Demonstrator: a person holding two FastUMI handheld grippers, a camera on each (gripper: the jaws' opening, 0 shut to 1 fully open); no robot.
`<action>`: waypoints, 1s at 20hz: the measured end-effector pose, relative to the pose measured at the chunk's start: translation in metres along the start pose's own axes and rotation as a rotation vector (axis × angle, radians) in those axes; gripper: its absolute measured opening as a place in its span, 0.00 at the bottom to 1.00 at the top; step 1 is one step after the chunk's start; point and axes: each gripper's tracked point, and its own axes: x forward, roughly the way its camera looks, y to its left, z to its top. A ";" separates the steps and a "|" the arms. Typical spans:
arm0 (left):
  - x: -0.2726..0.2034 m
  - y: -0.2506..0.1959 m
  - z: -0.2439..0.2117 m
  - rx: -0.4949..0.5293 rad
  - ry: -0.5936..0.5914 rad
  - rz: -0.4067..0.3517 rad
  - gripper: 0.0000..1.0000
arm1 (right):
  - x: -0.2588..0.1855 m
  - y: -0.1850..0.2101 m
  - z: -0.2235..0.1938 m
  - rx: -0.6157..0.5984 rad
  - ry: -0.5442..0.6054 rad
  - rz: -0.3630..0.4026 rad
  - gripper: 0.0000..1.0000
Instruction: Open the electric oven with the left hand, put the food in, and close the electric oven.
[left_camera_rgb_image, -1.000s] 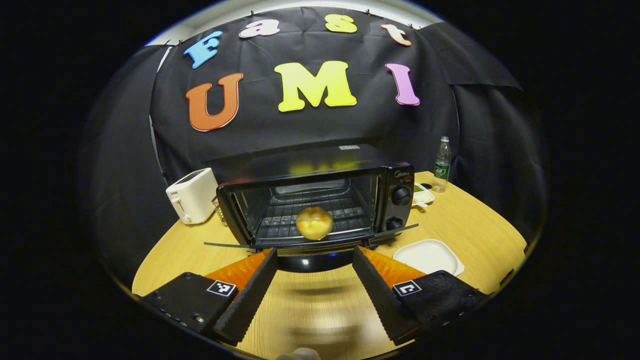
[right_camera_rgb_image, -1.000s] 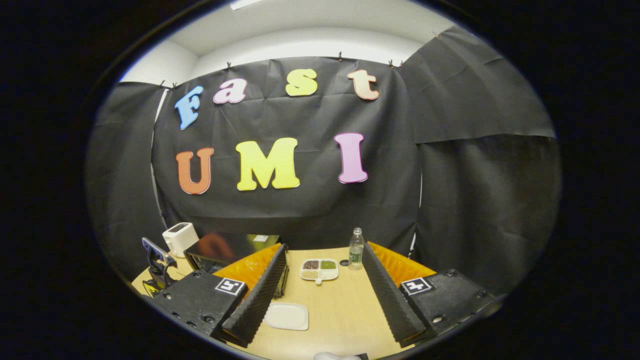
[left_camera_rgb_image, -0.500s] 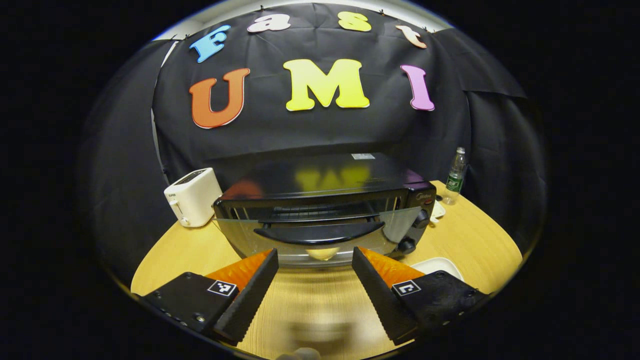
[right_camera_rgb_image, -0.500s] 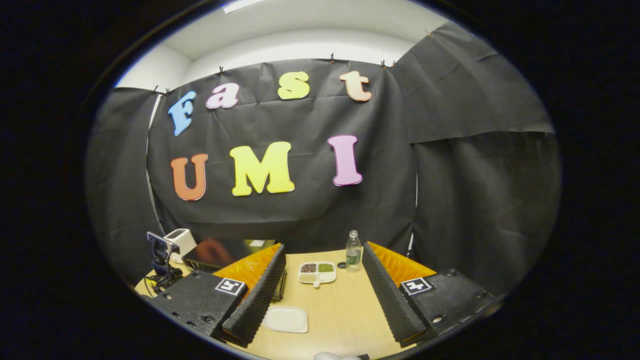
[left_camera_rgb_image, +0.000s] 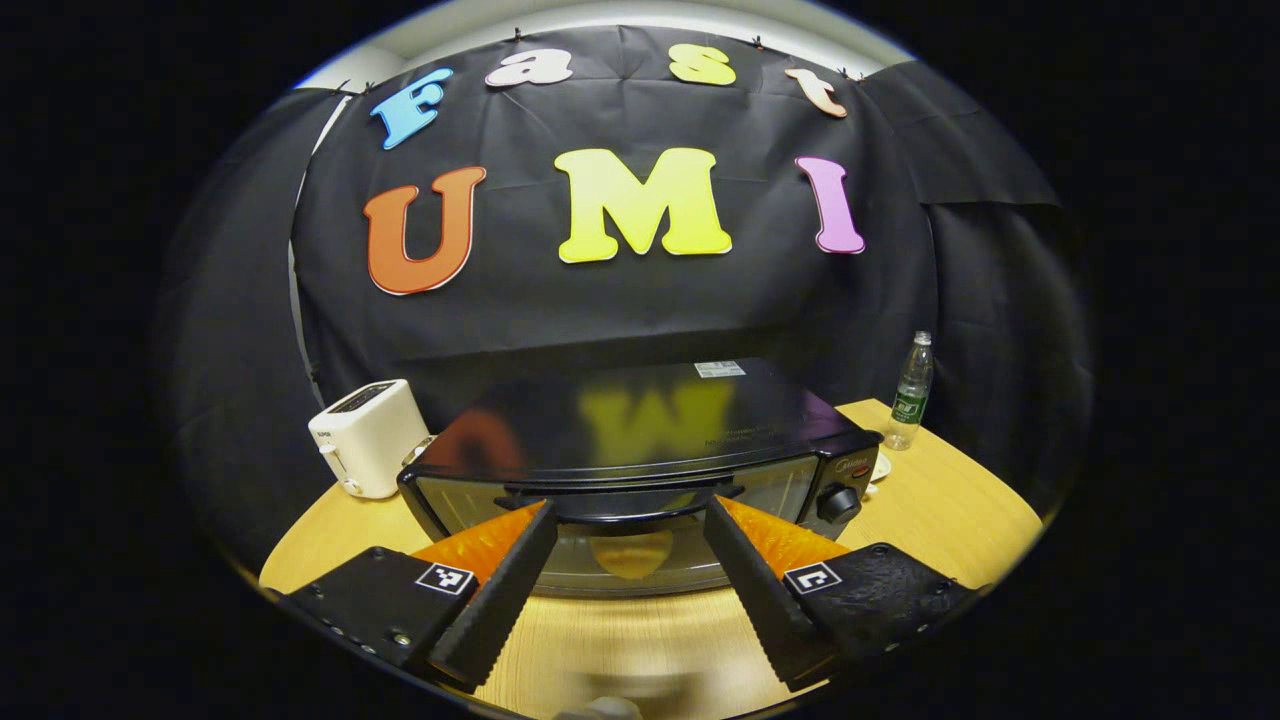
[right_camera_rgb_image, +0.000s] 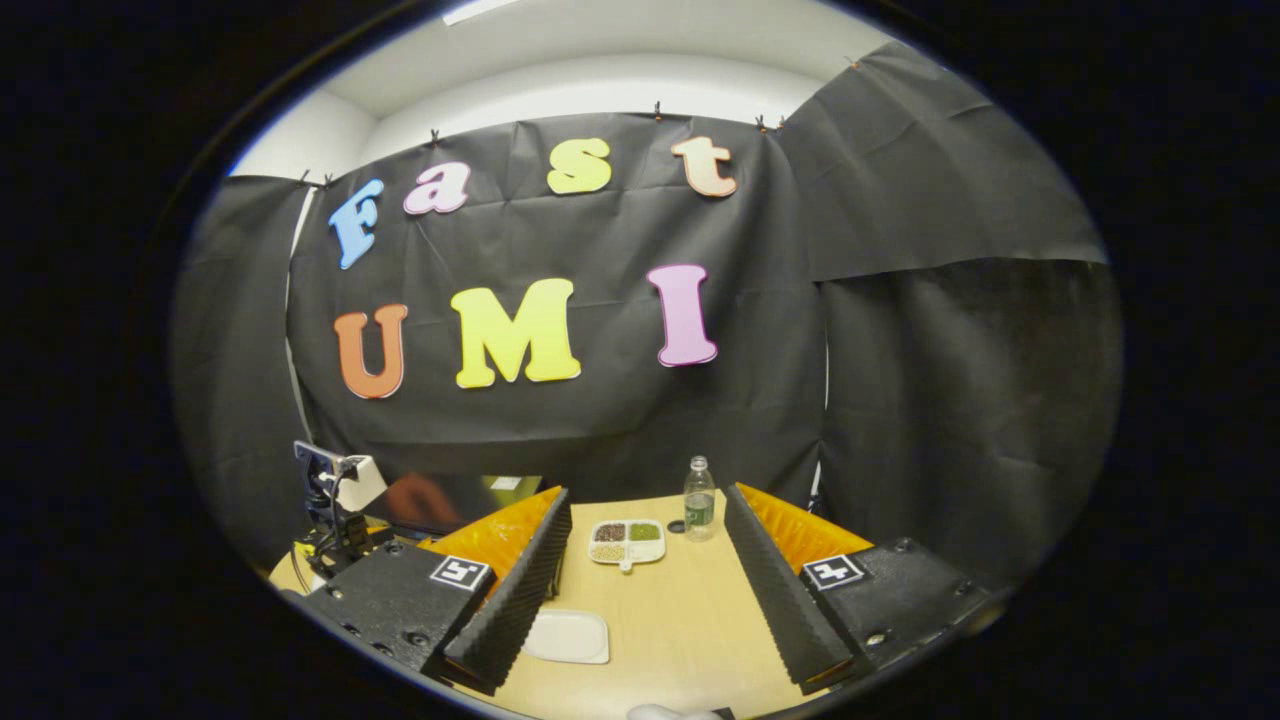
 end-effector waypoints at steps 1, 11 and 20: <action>0.001 0.001 0.000 0.001 -0.003 0.005 0.97 | 0.000 -0.002 0.001 -0.003 -0.003 -0.002 0.95; -0.049 0.013 0.047 -0.037 -0.081 0.049 0.96 | -0.002 0.009 0.016 -0.008 -0.017 0.018 0.95; -0.199 0.027 0.177 -0.081 -0.288 0.046 0.96 | -0.027 0.035 0.054 -0.049 -0.072 0.060 0.95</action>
